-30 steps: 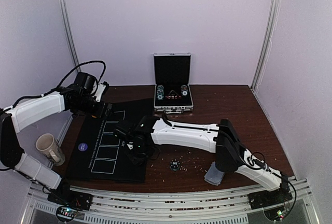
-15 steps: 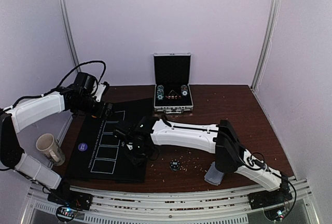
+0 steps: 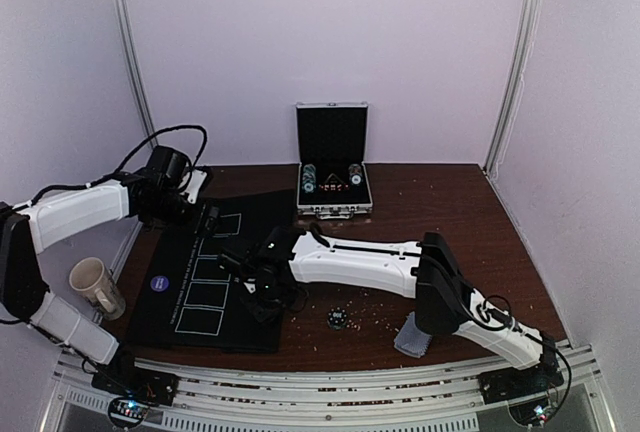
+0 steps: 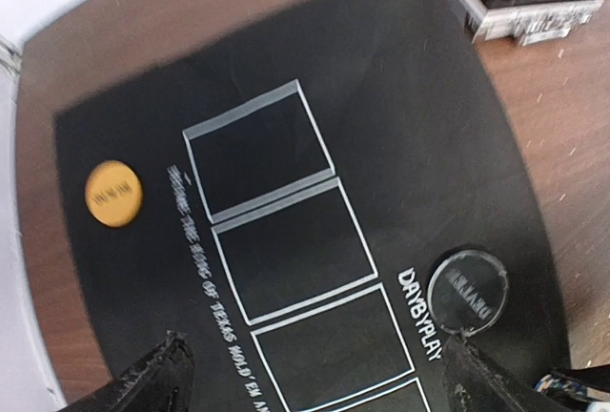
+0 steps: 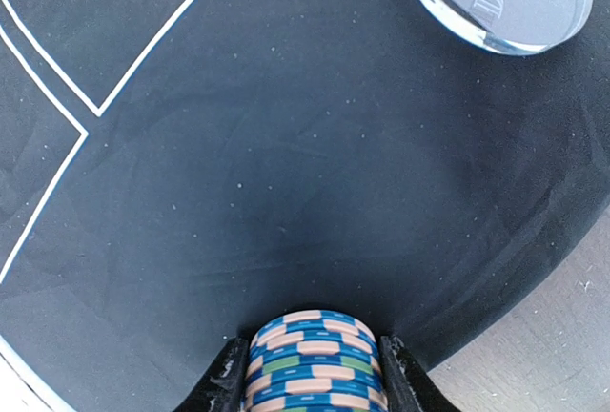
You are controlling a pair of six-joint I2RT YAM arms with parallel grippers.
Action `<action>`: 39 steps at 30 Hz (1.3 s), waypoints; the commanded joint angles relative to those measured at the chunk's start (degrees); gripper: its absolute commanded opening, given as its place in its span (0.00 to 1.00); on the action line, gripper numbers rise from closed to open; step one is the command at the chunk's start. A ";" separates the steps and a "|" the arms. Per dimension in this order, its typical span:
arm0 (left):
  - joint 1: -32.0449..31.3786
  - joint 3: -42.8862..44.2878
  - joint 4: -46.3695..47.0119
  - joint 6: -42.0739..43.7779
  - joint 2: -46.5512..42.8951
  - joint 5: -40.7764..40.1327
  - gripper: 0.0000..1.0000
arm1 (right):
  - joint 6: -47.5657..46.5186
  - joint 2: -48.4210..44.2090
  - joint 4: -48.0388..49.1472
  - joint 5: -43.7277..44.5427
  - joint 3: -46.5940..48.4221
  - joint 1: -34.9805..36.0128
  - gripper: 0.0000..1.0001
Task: Distribute texas hold em gaming equipment
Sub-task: Move the poker table mat to the center of the board.
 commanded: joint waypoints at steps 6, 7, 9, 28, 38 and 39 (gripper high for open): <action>13.11 -2.37 5.18 -6.42 5.43 2.45 0.92 | -0.67 -3.23 -2.85 -0.95 -2.15 1.22 0.00; 14.33 -1.94 5.53 -6.70 5.89 2.04 0.92 | -0.93 -3.32 -2.70 -1.00 -2.32 1.27 0.00; 15.61 -0.75 5.51 -6.87 7.85 2.09 0.91 | -1.46 -3.49 -2.48 -1.09 -2.49 1.30 0.00; 27.22 1.90 10.06 -13.26 20.48 1.26 0.62 | -3.65 -5.78 0.70 -0.48 -4.28 1.29 0.00; 26.63 -0.38 10.25 -13.07 23.30 3.31 0.38 | -3.78 -6.66 0.64 -0.41 -4.43 1.31 0.00; 25.81 -1.10 10.25 -13.12 23.15 3.19 0.38 | -3.82 -6.80 0.50 -0.17 -4.47 1.26 0.00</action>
